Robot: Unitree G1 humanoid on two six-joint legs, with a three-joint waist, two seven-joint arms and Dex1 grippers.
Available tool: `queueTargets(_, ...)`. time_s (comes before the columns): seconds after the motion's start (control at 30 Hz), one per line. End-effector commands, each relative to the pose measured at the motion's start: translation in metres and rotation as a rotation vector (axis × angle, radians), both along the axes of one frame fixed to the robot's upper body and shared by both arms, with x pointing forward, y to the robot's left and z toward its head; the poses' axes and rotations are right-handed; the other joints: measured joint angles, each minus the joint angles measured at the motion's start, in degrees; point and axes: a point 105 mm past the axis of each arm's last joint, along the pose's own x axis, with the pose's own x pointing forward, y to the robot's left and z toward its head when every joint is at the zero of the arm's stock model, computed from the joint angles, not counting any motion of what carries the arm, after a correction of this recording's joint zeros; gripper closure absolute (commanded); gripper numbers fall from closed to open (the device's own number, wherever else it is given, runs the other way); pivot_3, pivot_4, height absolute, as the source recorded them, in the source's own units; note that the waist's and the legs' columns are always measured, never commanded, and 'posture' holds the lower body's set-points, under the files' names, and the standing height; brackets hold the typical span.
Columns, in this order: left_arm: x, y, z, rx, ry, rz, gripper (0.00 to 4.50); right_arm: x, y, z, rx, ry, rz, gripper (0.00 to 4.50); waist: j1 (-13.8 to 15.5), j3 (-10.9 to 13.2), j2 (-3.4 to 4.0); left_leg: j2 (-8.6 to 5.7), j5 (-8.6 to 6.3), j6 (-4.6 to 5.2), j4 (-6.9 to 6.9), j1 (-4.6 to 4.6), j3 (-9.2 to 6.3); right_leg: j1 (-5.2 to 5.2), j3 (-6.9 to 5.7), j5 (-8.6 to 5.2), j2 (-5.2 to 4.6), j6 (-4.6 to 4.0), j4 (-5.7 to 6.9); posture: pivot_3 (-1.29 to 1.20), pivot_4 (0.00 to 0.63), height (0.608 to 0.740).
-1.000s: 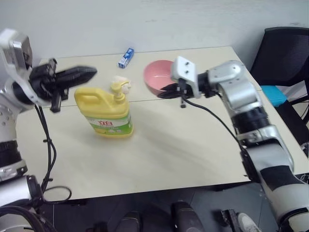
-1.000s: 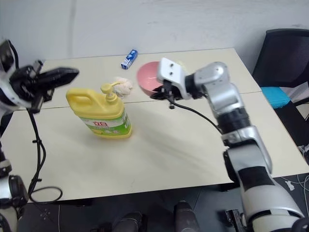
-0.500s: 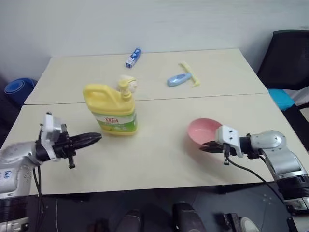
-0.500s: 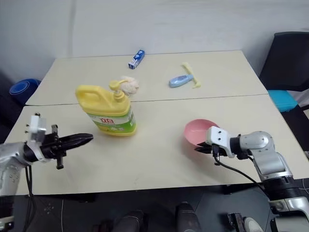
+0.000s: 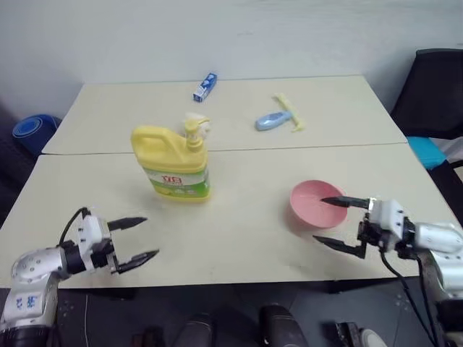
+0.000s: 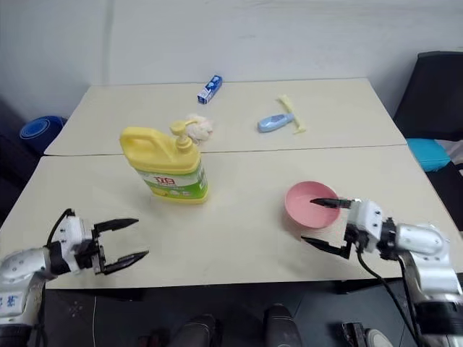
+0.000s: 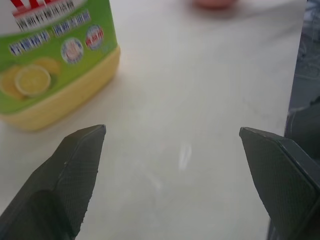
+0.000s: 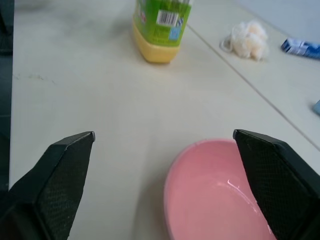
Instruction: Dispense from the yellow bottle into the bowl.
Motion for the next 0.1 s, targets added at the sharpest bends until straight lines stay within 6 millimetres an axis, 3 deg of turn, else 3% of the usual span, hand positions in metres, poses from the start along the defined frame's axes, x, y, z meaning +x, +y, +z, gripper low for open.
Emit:
queueTargets(0.03,-0.004,0.007,0.000,0.057,-0.048,0.038,0.00,-0.023,0.003,-0.001,0.009,-0.015,0.017,0.03,0.7,0.0,-0.06,0.02,-0.02,0.03,-0.09,0.18,0.00,0.23,0.00,0.00,0.01,0.00,-0.14,0.00,0.150,0.740)
queueTargets(0.1,-0.004,0.009,0.000,0.051,-0.051,0.060,0.00,-0.033,0.005,-0.012,0.003,-0.004,0.018,0.03,0.9,0.1,-0.13,0.00,-0.05,0.10,-0.31,0.69,0.08,0.71,0.03,0.00,0.01,0.01,-0.33,0.00,0.150,0.740)
